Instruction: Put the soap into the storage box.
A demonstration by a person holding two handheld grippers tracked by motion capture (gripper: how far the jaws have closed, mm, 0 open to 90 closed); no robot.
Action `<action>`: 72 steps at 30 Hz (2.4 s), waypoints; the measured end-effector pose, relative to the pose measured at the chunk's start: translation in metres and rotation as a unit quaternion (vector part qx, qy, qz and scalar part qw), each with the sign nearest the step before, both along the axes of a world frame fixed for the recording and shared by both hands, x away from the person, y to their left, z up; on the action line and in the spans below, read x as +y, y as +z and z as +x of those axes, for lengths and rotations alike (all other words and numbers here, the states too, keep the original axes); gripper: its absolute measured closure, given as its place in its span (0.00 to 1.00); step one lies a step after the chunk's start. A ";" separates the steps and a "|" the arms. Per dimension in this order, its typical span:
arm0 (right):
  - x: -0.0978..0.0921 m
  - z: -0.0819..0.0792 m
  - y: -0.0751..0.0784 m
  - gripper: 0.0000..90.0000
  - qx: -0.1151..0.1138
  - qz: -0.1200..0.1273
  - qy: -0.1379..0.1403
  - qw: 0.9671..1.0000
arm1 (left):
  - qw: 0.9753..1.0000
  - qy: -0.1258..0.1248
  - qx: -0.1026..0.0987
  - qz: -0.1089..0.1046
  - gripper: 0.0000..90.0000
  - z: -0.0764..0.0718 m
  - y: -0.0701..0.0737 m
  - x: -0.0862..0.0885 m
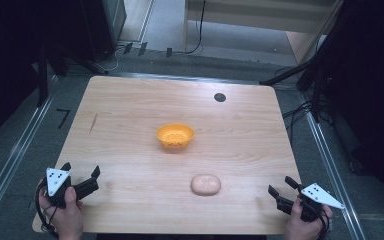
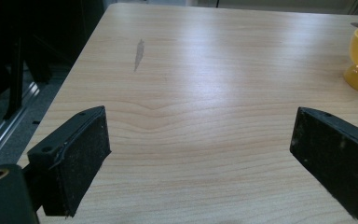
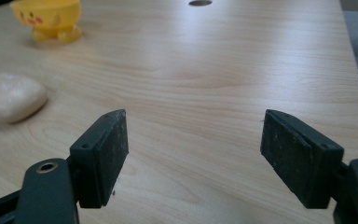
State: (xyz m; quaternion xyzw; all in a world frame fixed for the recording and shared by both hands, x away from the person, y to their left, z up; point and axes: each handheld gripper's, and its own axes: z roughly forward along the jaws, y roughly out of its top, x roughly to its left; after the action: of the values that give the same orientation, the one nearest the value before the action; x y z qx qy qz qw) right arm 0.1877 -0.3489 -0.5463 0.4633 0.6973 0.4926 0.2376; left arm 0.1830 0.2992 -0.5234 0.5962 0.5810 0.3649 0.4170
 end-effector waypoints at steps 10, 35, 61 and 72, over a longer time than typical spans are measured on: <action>0.013 0.015 0.013 0.35 0.032 -0.058 0.087 0.994 | 1.000 -0.009 0.004 0.009 0.07 0.000 0.000 -0.003; 0.074 0.065 0.047 0.37 0.083 -0.175 0.304 0.933 | 1.000 -0.022 0.010 0.005 0.07 0.002 0.000 -0.002; 0.142 0.082 0.055 0.37 0.095 -0.247 0.406 0.875 | 0.999 -0.030 0.013 0.012 0.08 0.003 0.000 -0.003; 0.163 0.087 0.051 0.35 0.104 -0.259 0.432 0.857 | 0.999 -0.032 0.013 0.014 0.08 0.003 0.000 -0.004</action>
State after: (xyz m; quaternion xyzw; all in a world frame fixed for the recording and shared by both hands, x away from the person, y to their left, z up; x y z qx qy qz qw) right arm 0.2749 -0.1861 -0.4956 0.0856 0.9506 0.2961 0.0383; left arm 0.1864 0.2948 -0.5236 0.6252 0.5616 0.3517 0.4123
